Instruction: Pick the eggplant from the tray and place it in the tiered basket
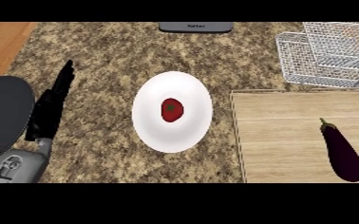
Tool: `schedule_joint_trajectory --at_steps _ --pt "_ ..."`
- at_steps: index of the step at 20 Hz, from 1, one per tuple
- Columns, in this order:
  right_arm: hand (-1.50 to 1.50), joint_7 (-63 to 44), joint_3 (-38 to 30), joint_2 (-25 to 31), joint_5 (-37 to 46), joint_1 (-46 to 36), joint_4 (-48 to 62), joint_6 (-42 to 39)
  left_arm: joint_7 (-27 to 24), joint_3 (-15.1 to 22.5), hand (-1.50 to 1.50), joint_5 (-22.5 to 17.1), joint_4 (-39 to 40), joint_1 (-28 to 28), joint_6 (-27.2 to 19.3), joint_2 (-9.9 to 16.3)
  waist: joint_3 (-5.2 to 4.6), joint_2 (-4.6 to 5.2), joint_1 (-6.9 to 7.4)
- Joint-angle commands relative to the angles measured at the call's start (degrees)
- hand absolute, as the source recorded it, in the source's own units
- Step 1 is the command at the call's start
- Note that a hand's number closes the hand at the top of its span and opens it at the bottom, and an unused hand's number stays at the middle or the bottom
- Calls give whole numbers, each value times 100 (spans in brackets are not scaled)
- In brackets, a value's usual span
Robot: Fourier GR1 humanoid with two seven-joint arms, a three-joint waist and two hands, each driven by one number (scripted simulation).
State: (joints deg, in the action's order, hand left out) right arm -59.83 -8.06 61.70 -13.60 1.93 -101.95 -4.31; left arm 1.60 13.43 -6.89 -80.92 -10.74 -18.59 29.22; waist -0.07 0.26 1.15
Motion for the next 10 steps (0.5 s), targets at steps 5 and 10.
schedule_joint_trajectory --at_steps 5,10 --pt "-150 -1418 871 -187 -190 -885 309 -235 172 -83 0 203 -58 -45 4 -78 1 -11 -12" --pt "-150 -1296 1321 -264 56 -1142 890 -471 126 -139 0 243 26 -20 97 -174 2 -5 -9"
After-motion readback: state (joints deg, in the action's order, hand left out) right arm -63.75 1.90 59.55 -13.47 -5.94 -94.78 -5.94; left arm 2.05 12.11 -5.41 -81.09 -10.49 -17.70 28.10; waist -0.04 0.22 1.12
